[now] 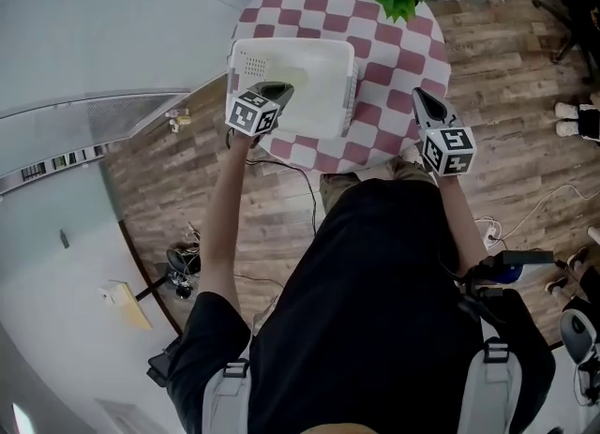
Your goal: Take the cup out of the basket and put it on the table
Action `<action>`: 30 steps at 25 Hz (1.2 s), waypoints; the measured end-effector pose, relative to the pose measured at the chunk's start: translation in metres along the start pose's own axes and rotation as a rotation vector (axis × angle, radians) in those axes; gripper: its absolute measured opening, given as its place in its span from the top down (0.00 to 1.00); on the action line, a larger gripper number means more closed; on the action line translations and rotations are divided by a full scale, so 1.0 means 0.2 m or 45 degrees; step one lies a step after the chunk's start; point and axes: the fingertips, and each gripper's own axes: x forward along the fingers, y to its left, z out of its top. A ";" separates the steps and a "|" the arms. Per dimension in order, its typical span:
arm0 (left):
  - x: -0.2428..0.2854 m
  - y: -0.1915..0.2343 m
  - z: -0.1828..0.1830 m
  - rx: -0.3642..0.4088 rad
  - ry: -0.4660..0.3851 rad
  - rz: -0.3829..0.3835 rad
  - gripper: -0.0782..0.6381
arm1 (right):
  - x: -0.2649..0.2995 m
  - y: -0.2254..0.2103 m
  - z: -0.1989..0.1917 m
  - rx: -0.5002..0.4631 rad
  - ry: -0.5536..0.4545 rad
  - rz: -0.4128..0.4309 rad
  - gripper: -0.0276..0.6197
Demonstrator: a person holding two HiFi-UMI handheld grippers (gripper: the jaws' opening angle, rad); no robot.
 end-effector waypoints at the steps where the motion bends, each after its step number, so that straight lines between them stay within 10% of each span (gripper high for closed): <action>1: -0.01 -0.01 0.02 0.004 -0.017 0.002 0.86 | 0.00 0.00 0.00 -0.007 0.001 -0.002 0.94; 15: -0.19 -0.19 0.27 0.003 -0.300 0.043 0.86 | 0.05 0.03 0.05 -0.050 0.021 0.034 0.94; 30: -0.50 -0.26 0.35 -0.045 -0.578 0.309 0.86 | 0.12 0.23 0.06 -0.083 0.078 0.153 0.94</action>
